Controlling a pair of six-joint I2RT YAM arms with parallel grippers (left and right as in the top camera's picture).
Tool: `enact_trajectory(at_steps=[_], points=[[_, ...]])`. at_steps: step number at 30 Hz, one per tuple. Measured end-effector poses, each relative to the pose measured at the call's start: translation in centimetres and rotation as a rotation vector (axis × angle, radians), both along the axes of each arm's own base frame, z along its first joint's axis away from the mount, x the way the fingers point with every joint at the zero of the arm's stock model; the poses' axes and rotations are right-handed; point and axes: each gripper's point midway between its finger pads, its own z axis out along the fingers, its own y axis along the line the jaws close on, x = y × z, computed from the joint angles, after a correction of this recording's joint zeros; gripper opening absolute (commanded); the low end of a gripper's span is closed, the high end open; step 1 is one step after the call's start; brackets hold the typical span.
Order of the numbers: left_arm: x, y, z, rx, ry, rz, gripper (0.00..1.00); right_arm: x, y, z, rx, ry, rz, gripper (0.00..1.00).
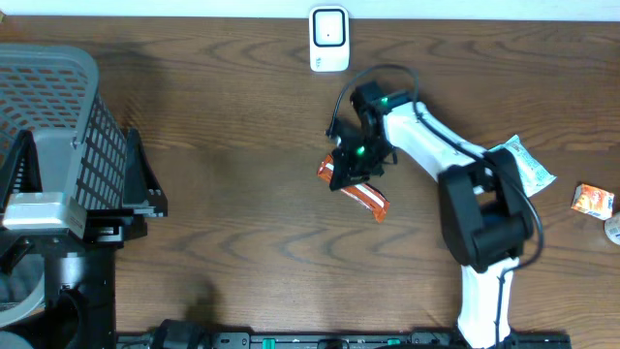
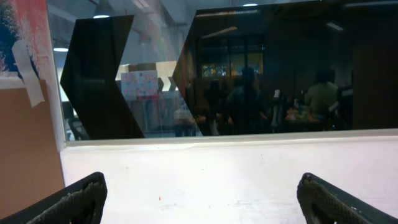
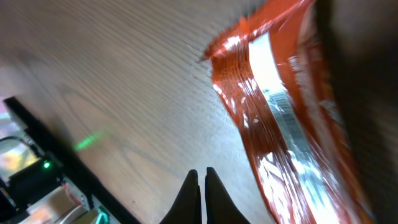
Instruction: Scan the item barcode
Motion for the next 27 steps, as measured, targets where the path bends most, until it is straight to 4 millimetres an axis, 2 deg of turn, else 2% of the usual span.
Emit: enact_trajectory(at_steps=[3, 6, 10, 15, 17, 23, 27], points=[[0.0, 0.0, 0.0, 0.000, 0.000, 0.000, 0.98, 0.9, -0.9, 2.3, -0.057, -0.085, -0.016, 0.01], [0.0, 0.0, 0.0, 0.000, 0.000, 0.000, 0.98, 1.5, -1.9, 2.9, -0.127, -0.140, -0.033, 0.01], [0.0, 0.0, 0.0, 0.000, 0.000, 0.000, 0.98, 1.6, -2.5, 1.0, -0.217, -0.172, -0.041, 0.01], [0.0, 0.0, 0.0, 0.000, 0.000, 0.000, 0.98, 0.1, -2.9, -3.1, -0.282, -0.141, -0.035, 0.01], [0.0, 0.0, 0.0, 0.000, 0.000, 0.000, 0.98, -0.7, -3.0, -4.0, -0.288, -0.112, -0.039, 0.01], [0.0, 0.0, 0.0, 0.000, 0.000, 0.000, 0.98, -1.6, -3.6, -3.9, -0.325, -0.075, -0.038, 0.01], [0.0, 0.0, 0.0, 0.000, 0.000, 0.000, 0.98, -2.4, -4.4, -2.7, -0.373, -0.026, -0.026, 0.01]])
